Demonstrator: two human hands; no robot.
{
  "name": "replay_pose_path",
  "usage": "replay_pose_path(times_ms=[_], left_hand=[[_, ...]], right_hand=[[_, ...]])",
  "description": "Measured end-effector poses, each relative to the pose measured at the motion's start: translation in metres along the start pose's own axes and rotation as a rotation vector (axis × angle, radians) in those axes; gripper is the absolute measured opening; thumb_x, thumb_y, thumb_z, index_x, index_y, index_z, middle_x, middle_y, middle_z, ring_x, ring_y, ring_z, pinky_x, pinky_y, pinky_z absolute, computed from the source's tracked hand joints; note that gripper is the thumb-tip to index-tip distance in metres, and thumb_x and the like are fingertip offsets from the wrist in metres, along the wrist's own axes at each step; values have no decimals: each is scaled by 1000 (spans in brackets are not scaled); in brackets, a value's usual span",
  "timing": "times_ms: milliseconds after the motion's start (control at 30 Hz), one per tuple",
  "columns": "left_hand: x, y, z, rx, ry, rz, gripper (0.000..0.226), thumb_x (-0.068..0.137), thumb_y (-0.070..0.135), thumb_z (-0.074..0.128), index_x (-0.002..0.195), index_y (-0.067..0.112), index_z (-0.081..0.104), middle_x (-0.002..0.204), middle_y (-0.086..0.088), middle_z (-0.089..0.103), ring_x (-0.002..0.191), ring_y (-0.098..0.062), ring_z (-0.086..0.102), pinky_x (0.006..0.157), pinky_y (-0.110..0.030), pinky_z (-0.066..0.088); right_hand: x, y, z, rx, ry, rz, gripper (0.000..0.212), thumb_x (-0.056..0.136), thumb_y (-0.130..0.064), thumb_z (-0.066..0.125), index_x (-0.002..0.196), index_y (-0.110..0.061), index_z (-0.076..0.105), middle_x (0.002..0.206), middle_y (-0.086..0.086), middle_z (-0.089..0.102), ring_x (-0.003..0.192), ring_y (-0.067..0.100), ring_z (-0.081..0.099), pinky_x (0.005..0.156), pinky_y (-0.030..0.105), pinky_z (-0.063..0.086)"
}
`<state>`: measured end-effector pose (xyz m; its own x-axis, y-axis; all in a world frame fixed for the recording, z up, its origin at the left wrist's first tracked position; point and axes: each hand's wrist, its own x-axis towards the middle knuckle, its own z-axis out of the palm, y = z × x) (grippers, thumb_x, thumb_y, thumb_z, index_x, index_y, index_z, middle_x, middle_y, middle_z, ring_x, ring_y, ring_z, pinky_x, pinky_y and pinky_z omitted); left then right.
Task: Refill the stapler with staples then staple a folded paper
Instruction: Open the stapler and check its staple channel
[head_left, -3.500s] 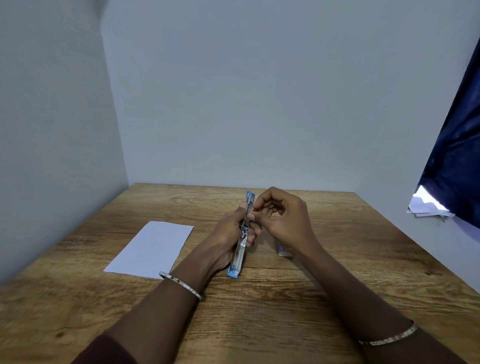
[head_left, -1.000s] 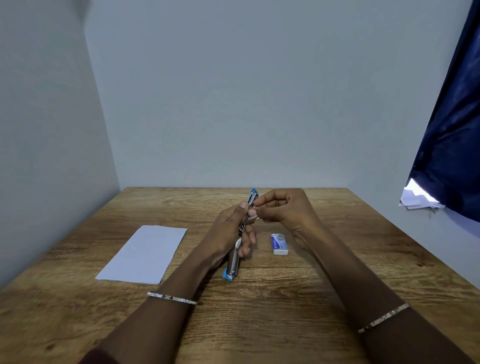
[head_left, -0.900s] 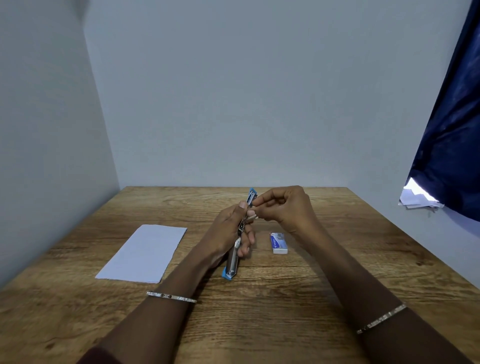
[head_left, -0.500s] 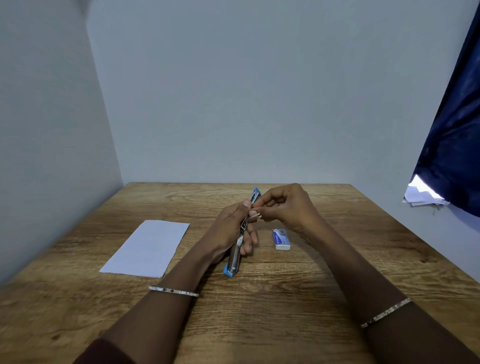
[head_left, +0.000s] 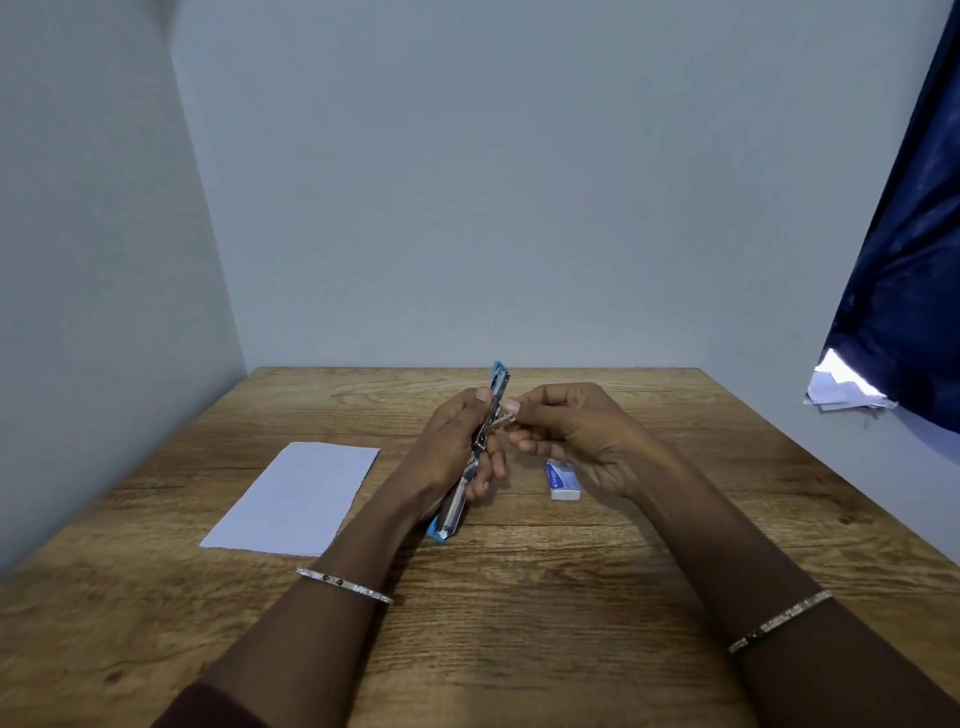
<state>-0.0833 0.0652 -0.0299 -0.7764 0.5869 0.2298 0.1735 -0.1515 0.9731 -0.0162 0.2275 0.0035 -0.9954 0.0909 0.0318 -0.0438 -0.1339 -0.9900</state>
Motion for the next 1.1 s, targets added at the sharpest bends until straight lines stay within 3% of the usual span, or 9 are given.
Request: replay_pose_path(times_ms=[67, 167, 233, 300, 433, 633, 900, 1000, 1100], left_hand=[[0, 0, 1, 11, -2, 2, 44, 107, 46, 38, 107, 7, 57, 53, -13, 63, 28, -17, 45, 34, -17, 36], [0, 3, 0, -2, 52, -12, 43, 108, 45, 35, 92, 11, 57, 53, -12, 62, 30, -16, 44, 34, -17, 37], [0, 4, 0, -27, 87, -16, 45, 108, 43, 33, 90, 9, 56, 52, -11, 62, 30, -15, 44, 33, -18, 37], [1, 4, 1, -44, 111, -42, 47, 109, 42, 32, 89, 5, 53, 51, -10, 61, 29, -13, 44, 32, -17, 35], [1, 2, 7, -75, 145, -120, 49, 109, 40, 32, 82, 4, 50, 48, -10, 60, 26, -12, 40, 32, -14, 31], [-4, 8, 9, -54, 129, -207, 50, 110, 38, 30, 80, 2, 47, 40, -5, 54, 25, -10, 36, 32, -11, 29], [-11, 15, 11, -46, 95, -231, 54, 111, 37, 27, 76, 0, 45, 31, -1, 47, 23, -8, 35, 30, -12, 29], [-7, 13, 8, -38, 118, -217, 50, 110, 37, 29, 81, 1, 48, 38, -6, 53, 26, -12, 39, 32, -13, 30], [-2, 11, 4, -19, 138, -143, 40, 109, 38, 34, 90, 8, 51, 47, -10, 58, 28, -15, 43, 33, -16, 33]], right_hand=[[0, 0, 1, -26, -52, -55, 18, 73, -23, 83, 84, -9, 79, 85, 18, 77, 73, 19, 75, 66, 23, 61], [-2, 0, 8, -218, -92, -236, 26, 76, -30, 84, 90, -9, 79, 83, 19, 77, 72, 20, 73, 70, 25, 61], [-2, 1, 13, -436, -37, -375, 26, 72, -20, 90, 91, -8, 78, 82, 17, 78, 74, 21, 75, 75, 30, 62], [0, 5, 16, -630, 52, -482, 24, 69, -12, 91, 88, -9, 76, 77, 6, 78, 71, 10, 75, 72, 24, 61], [1, 11, 21, -729, 148, -580, 14, 75, -11, 88, 80, -13, 75, 69, -5, 74, 61, -3, 67, 63, 15, 54], [-2, 13, 18, -735, 146, -571, 14, 73, -11, 89, 77, -11, 76, 69, 2, 77, 65, 13, 75, 68, 39, 65], [2, 16, 14, -679, 78, -542, 19, 72, -11, 90, 72, -23, 75, 66, -5, 76, 63, 4, 74, 62, 19, 58], [5, 16, 10, -509, 30, -439, 11, 75, -7, 87, 81, -9, 78, 73, 8, 79, 69, 16, 76, 70, 28, 62], [4, 17, 8, -138, -32, -224, 17, 78, 1, 76, 95, 0, 76, 87, 26, 76, 77, 28, 74, 75, 30, 61]])
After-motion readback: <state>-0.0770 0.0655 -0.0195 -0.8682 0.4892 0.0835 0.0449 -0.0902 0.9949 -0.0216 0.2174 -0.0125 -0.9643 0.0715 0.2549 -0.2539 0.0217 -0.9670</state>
